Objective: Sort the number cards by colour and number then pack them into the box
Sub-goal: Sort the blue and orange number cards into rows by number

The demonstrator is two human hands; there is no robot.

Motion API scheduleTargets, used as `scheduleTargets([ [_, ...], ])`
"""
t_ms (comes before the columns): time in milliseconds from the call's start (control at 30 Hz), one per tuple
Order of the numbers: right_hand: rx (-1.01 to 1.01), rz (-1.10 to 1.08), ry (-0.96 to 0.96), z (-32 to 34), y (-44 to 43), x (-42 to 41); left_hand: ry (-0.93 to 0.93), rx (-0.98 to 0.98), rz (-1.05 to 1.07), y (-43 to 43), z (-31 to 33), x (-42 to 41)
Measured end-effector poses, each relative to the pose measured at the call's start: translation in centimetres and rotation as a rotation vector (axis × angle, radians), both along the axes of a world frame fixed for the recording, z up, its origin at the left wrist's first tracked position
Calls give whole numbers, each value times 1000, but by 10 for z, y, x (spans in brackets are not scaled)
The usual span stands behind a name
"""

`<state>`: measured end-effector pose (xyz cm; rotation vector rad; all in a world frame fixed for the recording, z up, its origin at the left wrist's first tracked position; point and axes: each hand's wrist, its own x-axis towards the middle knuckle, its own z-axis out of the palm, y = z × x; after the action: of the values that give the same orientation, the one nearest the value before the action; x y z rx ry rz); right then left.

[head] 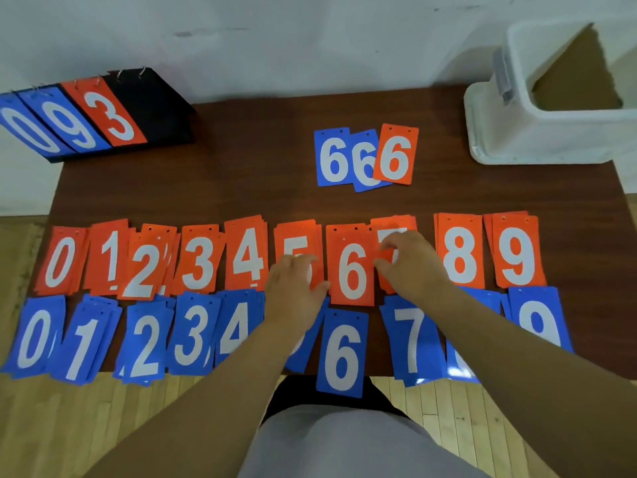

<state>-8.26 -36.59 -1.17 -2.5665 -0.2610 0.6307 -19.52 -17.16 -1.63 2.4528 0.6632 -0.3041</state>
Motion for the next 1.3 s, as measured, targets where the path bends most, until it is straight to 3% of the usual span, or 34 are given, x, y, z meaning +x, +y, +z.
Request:
scheduleTargets([
  [233,5,-318,-54,-13,44,112,-48,-96,185,40,7,151],
  [367,-194,-430,-28,-28,68,167,29,-11,187,38,-9,233],
  [467,-179,-535,21,-37,73,185,122,19,174,28,-21,261],
  [633,-89,-613,106,-38,64,188,80,-111,235,29,-27,267],
  [833,169,-644,-146,-23,34,172,-165,-194,200,47,-11,241],
  [967,367,-680,-189,11,10,134,-285,-335,189,48,37,171],
  [1167,457,-474,12,36,-7,55,-66,-535,96,20,66,15],
  [1300,416,-254,93,29,-1,17,45,-542,79,-2,50,-60],
])
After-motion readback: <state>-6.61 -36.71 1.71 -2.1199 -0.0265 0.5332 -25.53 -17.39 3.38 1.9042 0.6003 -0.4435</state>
